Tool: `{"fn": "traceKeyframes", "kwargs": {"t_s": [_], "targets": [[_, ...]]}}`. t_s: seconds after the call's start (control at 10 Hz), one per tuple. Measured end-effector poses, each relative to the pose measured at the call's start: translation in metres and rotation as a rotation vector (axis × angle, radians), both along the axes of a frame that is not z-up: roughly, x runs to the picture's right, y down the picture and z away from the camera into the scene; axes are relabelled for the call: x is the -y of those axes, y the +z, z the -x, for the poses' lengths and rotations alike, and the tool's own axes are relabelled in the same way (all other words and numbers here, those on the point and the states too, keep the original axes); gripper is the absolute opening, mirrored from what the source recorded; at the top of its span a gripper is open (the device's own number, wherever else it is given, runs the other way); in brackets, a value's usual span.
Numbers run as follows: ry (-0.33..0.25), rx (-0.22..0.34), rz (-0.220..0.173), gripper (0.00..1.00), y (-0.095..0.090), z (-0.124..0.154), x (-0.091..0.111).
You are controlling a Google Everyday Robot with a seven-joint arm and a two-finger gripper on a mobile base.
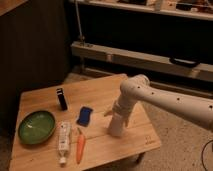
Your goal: Place the ceramic cup over the eraser
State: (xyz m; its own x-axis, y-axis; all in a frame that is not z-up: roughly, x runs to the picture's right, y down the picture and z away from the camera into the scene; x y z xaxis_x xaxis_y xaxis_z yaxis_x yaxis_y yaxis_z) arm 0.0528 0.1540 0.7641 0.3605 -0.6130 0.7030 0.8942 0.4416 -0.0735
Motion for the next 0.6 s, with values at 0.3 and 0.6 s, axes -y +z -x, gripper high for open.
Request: {"fn": "traceKeyframes", "kwargs": {"t_s": [0.3,0.6], "targets": [[-0.017,0.02,0.017,0.19,0.0034,0.0046,0.0018],[-0.028,0.033,0.036,0.12,0.0062,0.0055,0.0005]]}}
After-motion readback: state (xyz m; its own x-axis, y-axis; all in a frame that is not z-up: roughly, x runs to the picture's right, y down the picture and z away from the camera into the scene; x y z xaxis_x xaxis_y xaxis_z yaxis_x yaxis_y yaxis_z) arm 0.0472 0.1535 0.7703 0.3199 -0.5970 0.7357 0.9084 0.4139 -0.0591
